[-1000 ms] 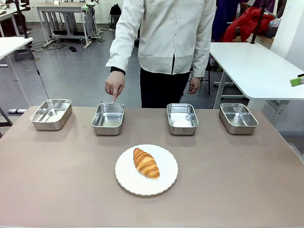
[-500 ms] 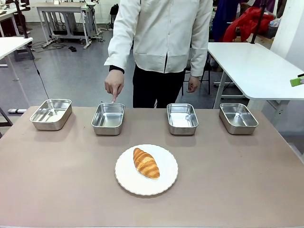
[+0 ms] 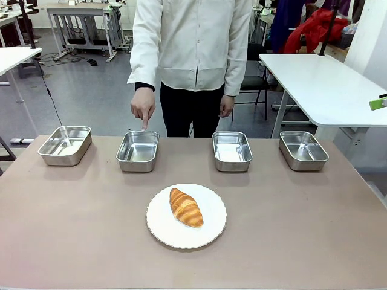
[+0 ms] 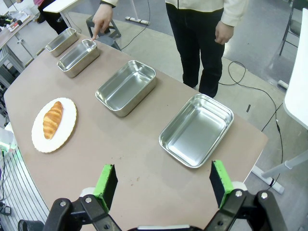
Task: Place the bread in the container.
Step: Place the Butter Roll into the Airtight Container indicated by the human.
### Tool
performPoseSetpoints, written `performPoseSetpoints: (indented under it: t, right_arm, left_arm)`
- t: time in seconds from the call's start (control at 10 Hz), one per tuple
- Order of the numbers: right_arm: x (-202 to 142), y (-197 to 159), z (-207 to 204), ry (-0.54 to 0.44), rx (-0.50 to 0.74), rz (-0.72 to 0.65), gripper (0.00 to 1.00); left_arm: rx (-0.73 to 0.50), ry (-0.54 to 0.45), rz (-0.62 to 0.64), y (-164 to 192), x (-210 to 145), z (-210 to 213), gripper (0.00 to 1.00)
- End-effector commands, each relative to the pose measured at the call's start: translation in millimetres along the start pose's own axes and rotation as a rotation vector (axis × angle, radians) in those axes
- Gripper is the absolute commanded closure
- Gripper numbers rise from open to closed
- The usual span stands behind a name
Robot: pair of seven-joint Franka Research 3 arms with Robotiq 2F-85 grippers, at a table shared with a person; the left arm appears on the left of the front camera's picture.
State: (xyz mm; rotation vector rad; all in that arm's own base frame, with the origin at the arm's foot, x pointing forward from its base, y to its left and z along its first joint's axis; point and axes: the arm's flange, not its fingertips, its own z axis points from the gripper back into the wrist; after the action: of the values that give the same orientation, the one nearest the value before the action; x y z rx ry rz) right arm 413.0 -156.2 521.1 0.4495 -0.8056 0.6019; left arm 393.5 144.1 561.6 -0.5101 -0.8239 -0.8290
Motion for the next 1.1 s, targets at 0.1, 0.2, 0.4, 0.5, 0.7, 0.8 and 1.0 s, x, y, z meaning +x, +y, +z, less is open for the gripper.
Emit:
performPoseSetpoints:
  t: [0.1,0.2,0.4,0.5,0.7,0.8,1.0]
  right_arm:
    - [2.1,-0.9,-1.2,-0.022,0.005,0.011,0.0]
    - [2.1,-0.9,-1.2,-0.022,0.005,0.011,0.0]
    - [2.1,-0.9,-1.2,-0.022,0.005,0.011,0.0]
    - [2.1,-0.9,-1.2,-0.022,0.005,0.011,0.0]
    - [2.1,-0.9,-1.2,-0.022,0.005,0.011,0.0]
    - [2.1,-0.9,-1.2,-0.022,0.005,0.011,0.0]
    - [2.1,-0.9,-1.2,-0.022,0.005,0.011,0.0]
  left_arm:
    - [0.026,0.083,0.141,-13.1,37.2,-19.5,0.0]
    - [0.051,0.126,0.192,-20.0,50.9,-35.1,0.0]
    - [0.087,0.238,0.322,-47.1,77.1,-82.8,0.0]
    - [0.1,0.321,0.409,-66.5,89.3,-116.6,0.0]
    - [0.183,0.479,0.495,-115.6,104.2,-190.8,0.0]
    - [0.172,0.507,0.576,-128.2,98.3,-218.2,0.0]
    - [0.188,0.615,0.571,-134.3,84.0,-246.4,0.0]
